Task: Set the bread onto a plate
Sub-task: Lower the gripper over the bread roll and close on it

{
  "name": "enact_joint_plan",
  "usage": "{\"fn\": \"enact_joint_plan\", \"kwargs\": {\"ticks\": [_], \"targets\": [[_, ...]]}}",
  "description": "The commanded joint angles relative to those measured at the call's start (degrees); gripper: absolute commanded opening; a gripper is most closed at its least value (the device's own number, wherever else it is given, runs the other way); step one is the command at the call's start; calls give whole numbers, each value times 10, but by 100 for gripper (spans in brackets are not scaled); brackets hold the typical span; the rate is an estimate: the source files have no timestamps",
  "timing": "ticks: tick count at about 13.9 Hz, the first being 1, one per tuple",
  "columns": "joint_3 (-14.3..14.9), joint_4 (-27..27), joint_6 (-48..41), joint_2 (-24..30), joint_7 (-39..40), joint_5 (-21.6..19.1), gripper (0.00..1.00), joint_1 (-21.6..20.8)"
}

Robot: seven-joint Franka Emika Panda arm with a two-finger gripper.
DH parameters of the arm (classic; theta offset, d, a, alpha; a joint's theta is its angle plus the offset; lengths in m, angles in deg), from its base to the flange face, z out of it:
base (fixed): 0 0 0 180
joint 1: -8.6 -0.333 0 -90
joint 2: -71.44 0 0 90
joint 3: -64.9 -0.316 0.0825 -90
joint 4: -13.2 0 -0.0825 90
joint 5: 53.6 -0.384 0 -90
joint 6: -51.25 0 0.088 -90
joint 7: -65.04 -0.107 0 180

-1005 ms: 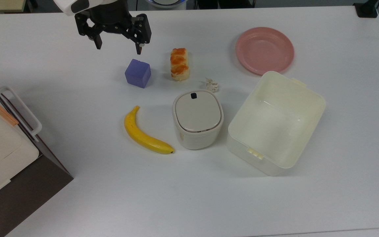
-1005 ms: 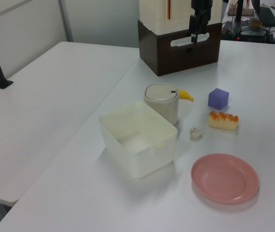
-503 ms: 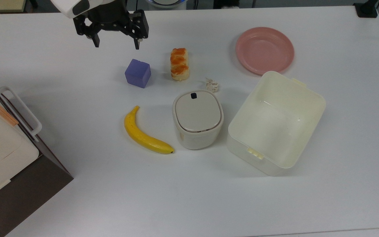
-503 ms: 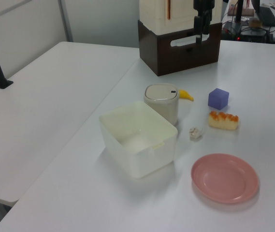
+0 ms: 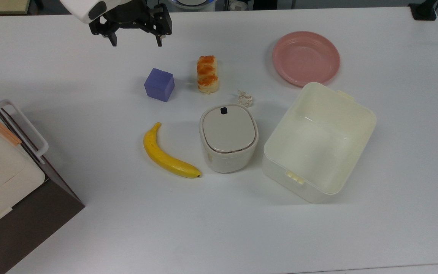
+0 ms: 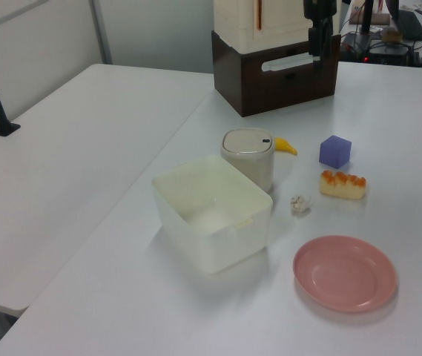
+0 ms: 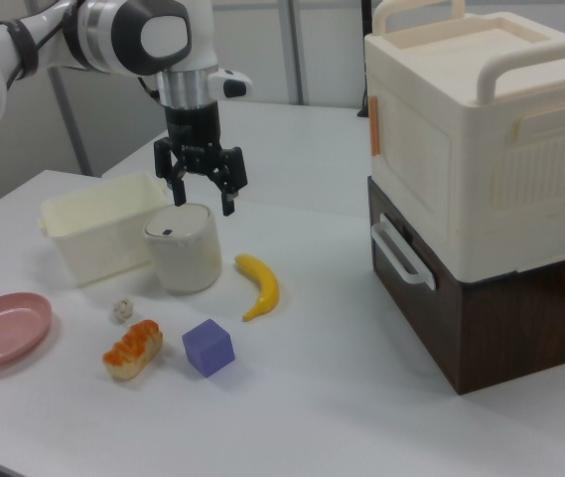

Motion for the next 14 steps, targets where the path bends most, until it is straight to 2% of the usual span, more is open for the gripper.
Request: {"fn": "enact_joint_plan", "kwargs": {"ticks": [1,4,8,9,10,12,14], "targets": [[0,-32,-28,23,14,-16,100,-4],[-1,-63,-23,30,75,-20,100,-1],[-3,-104,-8,40,61,-32,100,-11],[-6,-133,19,56,42,-32,100,-16],[-5,-203,80,86,13,-31,100,-41],[-5,-283,150,114,-22,-27,100,-73],[-6,-304,160,118,-48,-26,100,-93]]}}
